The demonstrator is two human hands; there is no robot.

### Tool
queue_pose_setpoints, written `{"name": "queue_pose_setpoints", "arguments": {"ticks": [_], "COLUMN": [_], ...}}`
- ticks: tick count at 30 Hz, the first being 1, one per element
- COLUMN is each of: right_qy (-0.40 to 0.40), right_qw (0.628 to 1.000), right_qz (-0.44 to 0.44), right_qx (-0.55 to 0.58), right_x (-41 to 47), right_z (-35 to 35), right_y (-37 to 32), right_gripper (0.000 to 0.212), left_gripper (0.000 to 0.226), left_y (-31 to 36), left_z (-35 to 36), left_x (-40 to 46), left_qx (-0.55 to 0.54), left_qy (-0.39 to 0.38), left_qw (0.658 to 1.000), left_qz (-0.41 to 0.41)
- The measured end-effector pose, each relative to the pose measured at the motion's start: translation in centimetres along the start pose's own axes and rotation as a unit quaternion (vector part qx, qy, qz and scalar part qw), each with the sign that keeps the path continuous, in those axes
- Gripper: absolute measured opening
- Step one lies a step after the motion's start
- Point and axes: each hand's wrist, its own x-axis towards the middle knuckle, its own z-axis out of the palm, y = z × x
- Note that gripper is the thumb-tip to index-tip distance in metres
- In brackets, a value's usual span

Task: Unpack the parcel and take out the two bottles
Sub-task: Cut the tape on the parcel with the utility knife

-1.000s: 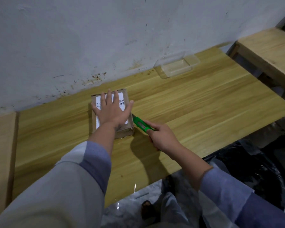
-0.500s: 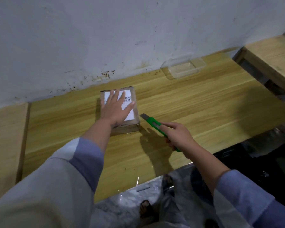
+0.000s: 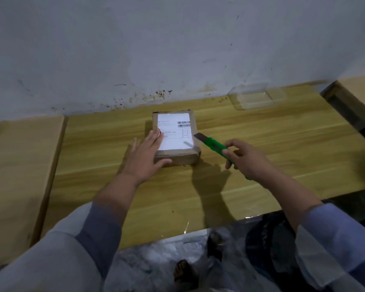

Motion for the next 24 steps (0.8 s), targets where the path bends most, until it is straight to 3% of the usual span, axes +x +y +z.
{"name": "queue_pose_setpoints", "arguments": {"ticks": [3,7,12,24], "right_qy": [0.042,0.119,0.144,0.181], "right_qw": [0.984,0.929,0.897,0.845], "right_qz": [-0.069,-0.190,-0.267,-0.307], "right_qx": [-0.161,-0.295,-0.322,-0.400], "right_x": [1.4,2.6,3.8,4.4], "right_z": [1.5,3.1,4.5,6.4], "right_y": [-1.2,-2.6,-3.2,-3.6], "right_gripper": [0.016,0.025,0.023,0.018], "left_gripper": [0.088,0.091,0.092,0.088], "left_y": [1.1,1.1,0.7,0.5], "left_z": [0.1,0.4,0.6,0.8], "left_x": [0.7,0.7,0.7,0.9], "left_qx": [-0.032,-0.042,-0.069,-0.046], "left_qy": [0.017,0.022,0.035,0.032], "left_qw": [0.999,0.999,0.997,0.998], "left_qz": [-0.014,-0.022,-0.015,-0.021]}}
